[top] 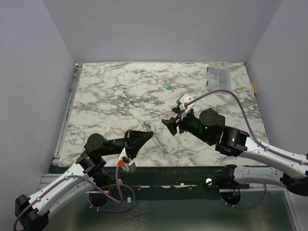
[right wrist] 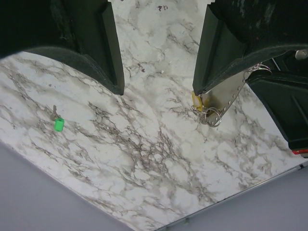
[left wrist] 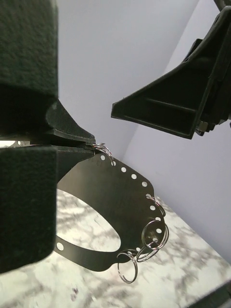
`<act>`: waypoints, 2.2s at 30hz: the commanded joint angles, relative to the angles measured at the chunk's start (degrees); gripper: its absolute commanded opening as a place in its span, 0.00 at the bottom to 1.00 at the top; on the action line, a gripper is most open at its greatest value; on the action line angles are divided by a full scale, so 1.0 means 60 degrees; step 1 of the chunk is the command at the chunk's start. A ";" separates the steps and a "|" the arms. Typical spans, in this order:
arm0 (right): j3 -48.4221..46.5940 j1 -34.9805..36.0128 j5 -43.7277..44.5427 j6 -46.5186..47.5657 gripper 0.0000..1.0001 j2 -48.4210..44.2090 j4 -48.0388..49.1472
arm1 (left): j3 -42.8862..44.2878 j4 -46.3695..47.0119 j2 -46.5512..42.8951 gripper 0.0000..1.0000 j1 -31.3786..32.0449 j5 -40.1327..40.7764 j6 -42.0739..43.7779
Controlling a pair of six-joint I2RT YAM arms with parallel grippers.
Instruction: Put the keys on the keyring
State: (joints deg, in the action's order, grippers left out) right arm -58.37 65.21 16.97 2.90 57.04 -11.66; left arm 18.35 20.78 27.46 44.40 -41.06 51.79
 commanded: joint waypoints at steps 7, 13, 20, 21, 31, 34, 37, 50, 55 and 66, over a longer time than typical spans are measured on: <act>-0.0015 0.0045 0.0676 -0.1152 0.67 0.0230 0.1095 | 0.0366 -0.1517 -0.0398 0.00 0.0052 0.1365 0.4165; -0.0374 0.0049 -0.2183 -0.1368 0.69 0.0209 0.0850 | 0.0047 -0.1397 -0.0432 0.00 0.0077 0.1665 0.3319; 0.0339 0.0050 -0.5068 -0.1049 0.69 0.0019 0.1338 | -0.0128 -0.0547 0.0034 0.00 0.0100 0.1793 0.1425; 0.0452 0.0049 -0.5132 -0.1090 0.68 0.0001 0.1505 | -0.0128 -0.0421 0.0128 0.00 0.0100 0.1841 0.1178; 0.0803 0.0030 0.0151 -0.1461 0.67 -0.0005 0.2456 | -0.0078 0.1007 0.0398 0.00 0.0092 0.2645 -0.2504; -0.0163 -0.0522 0.2013 -0.2098 0.68 0.0822 0.1157 | -0.0366 0.1811 0.0254 0.00 0.0087 0.2803 -0.4115; -0.1148 -0.1726 0.1506 -0.3254 0.72 0.1744 -0.0086 | -0.0514 0.2020 0.0256 0.00 0.0074 0.2693 -0.5169; -0.3035 -0.4183 0.0476 -0.4146 0.73 0.5170 -0.1584 | -0.0845 0.1723 -0.0897 0.00 0.0049 0.2027 -0.5564; -0.3705 -0.4806 -0.0295 -0.3533 0.66 0.6425 -0.1707 | -0.0545 -0.0397 -0.1262 0.00 0.0038 0.2476 -0.3860; -0.6963 -0.5705 0.0162 -0.3100 0.59 1.0196 -0.2230 | -0.0422 -0.0815 -0.0796 0.00 0.0026 0.2315 -0.3471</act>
State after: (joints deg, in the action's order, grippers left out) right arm -93.58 32.91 16.88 -14.92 111.46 -22.22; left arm 13.61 16.45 21.39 44.69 -26.63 29.06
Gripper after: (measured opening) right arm 0.613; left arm 0.018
